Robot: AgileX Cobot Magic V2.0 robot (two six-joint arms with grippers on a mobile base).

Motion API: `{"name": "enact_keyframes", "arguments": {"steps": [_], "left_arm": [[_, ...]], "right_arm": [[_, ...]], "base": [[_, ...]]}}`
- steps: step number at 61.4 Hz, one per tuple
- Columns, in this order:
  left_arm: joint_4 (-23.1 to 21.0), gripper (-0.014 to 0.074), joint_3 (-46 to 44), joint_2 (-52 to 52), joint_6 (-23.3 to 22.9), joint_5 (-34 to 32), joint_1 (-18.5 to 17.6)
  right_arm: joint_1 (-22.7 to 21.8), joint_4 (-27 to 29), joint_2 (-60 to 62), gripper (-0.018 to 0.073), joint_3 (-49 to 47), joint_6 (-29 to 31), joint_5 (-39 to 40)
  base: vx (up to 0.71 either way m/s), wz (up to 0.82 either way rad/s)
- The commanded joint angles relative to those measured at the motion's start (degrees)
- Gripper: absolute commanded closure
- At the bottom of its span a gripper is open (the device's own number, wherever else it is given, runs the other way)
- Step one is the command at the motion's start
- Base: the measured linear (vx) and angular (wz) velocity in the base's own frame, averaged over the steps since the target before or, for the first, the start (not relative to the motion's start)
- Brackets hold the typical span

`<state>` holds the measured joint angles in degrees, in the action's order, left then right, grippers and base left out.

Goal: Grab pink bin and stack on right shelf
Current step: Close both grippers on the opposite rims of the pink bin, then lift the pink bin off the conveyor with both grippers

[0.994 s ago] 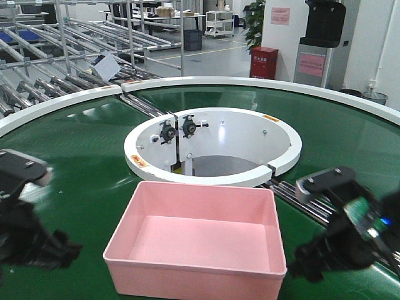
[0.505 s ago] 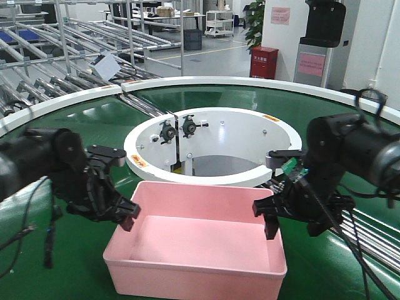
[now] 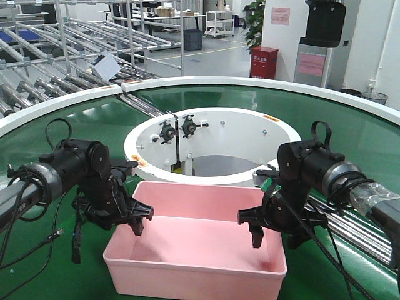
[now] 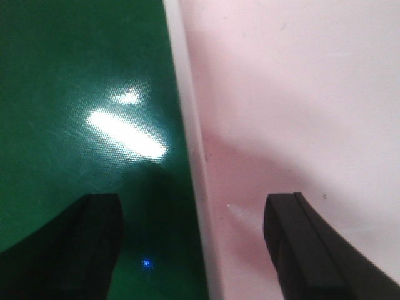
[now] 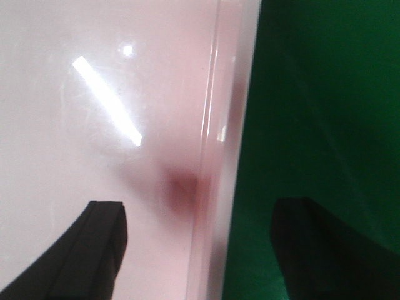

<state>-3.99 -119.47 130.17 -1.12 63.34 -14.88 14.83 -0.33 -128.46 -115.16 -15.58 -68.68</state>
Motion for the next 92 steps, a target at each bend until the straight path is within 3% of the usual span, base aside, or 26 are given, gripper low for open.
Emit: {"name": "enact_keyframes", "arguments": {"steps": [1,9,24,39,50,63,75,84,92], "left_arm": [[0.0,0.0017,-1.9,-3.3,-1.1,-2.0,-0.3],[0.3,0.01,-1.9,-3.3,-2.4,-2.3,-0.3],[0.3,0.0346,-1.9,-3.3,-2.7,-3.6,-0.3],[0.7,0.0529,-1.9,-3.2,-2.7,-3.7,-0.3],[3.5,0.0573,-1.9,-4.1,-2.8,-2.2,-0.3],[12.7,0.0572,-1.9,-11.6,-11.6,1.1,-1.3],[19.2,0.0571,-0.9,-19.9,-20.5,6.6,-4.8],[23.8,0.0571,7.0,-27.5,-24.8,6.1,-9.4],[26.9,0.0571,19.6,-36.5,-30.7,1.7,-13.8]], "right_arm": [[0.0,-0.9,3.2,0.0111,-1.8,-0.4,1.9],[0.0,-1.4,3.0,0.0221,-1.8,-2.7,1.9],[0.0,-2.6,3.2,0.0414,-1.8,-3.2,1.9],[0.0,-2.5,3.2,0.0487,-1.8,-3.2,1.8],[0.0,-2.8,4.3,0.0488,-1.9,-2.7,2.6],[0.0,-5.4,11.4,0.0485,-1.8,-4.7,1.7],[2.2,-10.1,19.2,0.0485,0.3,-4.7,-1.1],[7.0,-17.7,27.6,0.0482,11.2,-9.4,1.7],[9.0,-16.6,35.5,0.048,21.9,-10.4,7.6]], "base": [[0.0,0.0],[0.0,0.0],[0.0,0.0],[0.0,0.0],[0.0,0.0],[0.0,0.0],[0.0,0.0],[0.0,0.0],[0.0,0.0]]}}
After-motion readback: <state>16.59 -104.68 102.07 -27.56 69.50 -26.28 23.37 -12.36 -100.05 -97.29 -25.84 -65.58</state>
